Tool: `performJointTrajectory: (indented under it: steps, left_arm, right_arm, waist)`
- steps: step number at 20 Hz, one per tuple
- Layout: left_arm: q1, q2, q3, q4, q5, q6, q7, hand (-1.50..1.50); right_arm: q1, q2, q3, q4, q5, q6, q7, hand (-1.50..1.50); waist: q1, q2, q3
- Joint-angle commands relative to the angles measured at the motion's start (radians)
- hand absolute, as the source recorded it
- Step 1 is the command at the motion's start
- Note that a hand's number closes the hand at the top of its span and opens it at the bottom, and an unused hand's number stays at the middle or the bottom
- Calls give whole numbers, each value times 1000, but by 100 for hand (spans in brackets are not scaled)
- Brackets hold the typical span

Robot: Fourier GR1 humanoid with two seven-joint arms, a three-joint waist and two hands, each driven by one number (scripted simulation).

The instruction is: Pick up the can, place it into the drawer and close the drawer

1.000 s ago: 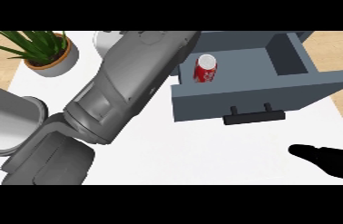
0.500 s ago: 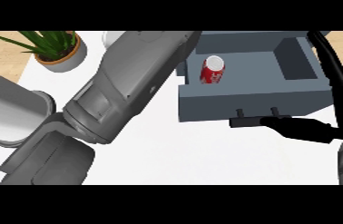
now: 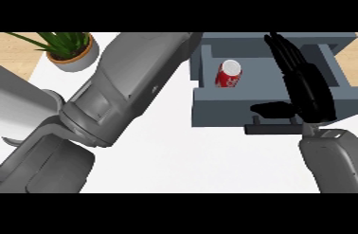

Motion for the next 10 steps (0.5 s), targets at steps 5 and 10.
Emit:
performJointTrajectory:
  steps: [5,10]
  left_arm:
    - [19,20,20,-22,-18,-5,28,-150]
    - [88,80,-1,-92,-37,-52,57,-150]
  right_arm:
    - [-154,63,36,360,156,-169,-100,-150]
    - [-217,132,5,611,234,-367,-114,-150]
  waist:
    - [19,-7,0]
    - [63,-14,-1]
